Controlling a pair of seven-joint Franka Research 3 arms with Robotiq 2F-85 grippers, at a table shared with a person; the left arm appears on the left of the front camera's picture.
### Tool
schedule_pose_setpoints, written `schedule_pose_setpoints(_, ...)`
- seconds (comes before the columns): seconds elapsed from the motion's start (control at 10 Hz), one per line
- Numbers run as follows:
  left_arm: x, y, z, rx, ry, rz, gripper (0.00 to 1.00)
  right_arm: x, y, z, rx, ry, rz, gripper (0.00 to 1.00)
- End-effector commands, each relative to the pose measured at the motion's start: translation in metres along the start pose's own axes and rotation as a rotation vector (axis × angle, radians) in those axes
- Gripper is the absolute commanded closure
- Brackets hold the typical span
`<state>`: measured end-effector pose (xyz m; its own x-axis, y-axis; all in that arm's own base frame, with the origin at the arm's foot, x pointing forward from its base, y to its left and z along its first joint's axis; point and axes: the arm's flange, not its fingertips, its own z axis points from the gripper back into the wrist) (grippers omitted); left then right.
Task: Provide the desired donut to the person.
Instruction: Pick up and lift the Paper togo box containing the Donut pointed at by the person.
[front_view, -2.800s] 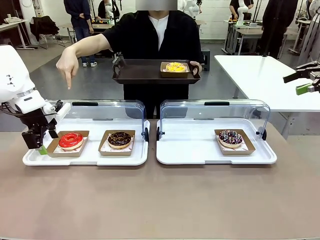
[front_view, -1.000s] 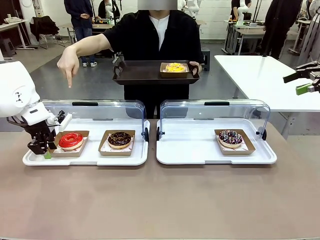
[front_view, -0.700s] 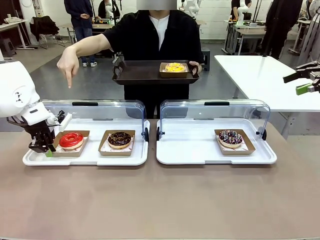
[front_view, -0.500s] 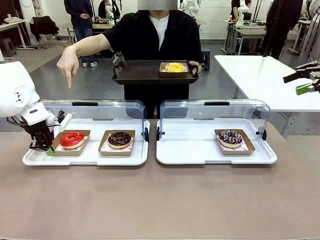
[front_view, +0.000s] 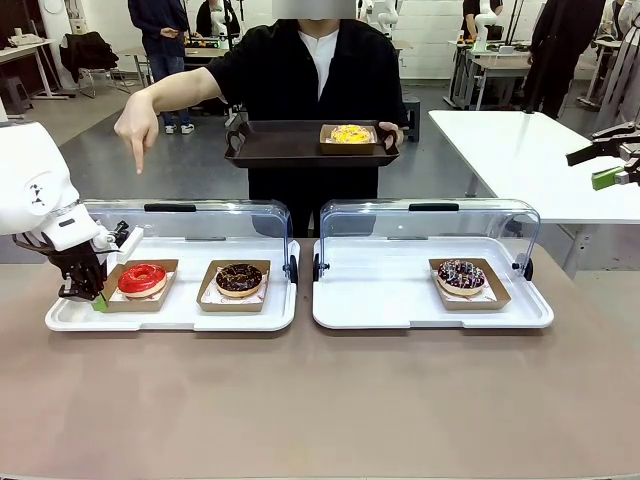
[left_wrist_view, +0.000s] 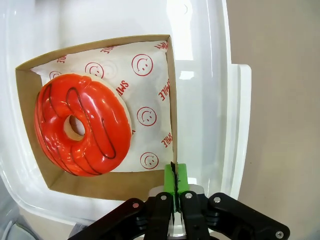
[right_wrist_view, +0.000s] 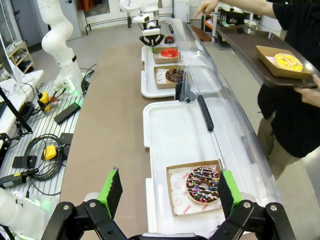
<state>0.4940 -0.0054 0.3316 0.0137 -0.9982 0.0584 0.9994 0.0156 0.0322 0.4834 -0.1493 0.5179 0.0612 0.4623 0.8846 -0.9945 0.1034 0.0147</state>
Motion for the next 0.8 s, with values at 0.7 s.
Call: schedule_pose_setpoints(0.7,0.024,-0.098,0.178,0.014,0.052,-0.103,1.0,0.0,-0.001,-0.001,-0.004,0.003,-0.005,0.0)
